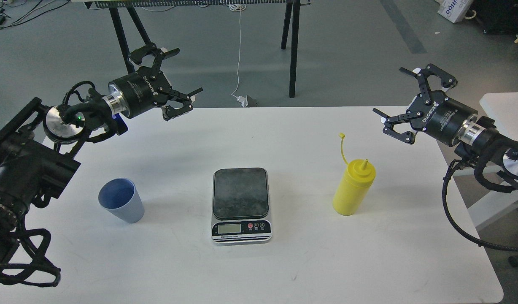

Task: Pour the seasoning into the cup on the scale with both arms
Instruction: 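Swing the left gripper outward and lower it toward the blue cup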

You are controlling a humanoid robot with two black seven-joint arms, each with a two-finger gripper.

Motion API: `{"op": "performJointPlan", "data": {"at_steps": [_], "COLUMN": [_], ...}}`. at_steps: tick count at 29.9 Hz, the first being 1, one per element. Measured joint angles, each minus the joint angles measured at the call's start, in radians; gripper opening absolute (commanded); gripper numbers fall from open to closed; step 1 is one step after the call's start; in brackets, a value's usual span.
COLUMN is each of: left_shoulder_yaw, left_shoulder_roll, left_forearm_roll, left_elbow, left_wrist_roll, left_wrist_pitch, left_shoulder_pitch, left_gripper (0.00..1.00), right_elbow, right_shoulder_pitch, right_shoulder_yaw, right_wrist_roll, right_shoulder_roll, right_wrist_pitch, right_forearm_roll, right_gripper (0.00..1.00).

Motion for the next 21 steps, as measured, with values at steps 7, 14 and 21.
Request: {"op": "performJointPlan", "data": {"at_steps": [7,14,21], "left_shoulder_yaw": [-0.004,0.001,0.006], "left_shoulder_roll": [0.000,-0.001,-0.033], "left_forearm_roll": [0.008,0.011,0.025], "left_elbow": [-0.001,0.006,0.129], "left_wrist_roll": [-0.001,-0.002,-0.010], "left_wrist_pitch": [0.000,0.000,0.000], "left_shoulder_pitch": [0.003,-0.071,-0.134], "left_gripper": [1.00,1.00,0.99], "right_elbow": [0.000,-0.001,0.008], "right_shoulder_pitch": [0.000,0.000,0.000], "right_shoulder_yaw": [0.000,0.000,0.002], "right_wrist_roll": [0.000,0.000,0.000], "right_shoulder_roll": [0.000,0.001,0.015], "right_wrist_pitch": [0.000,0.000,0.000], "right_forearm_roll": [0.001,0.000,0.000], "right_gripper": [1.00,1.00,1.00]}}
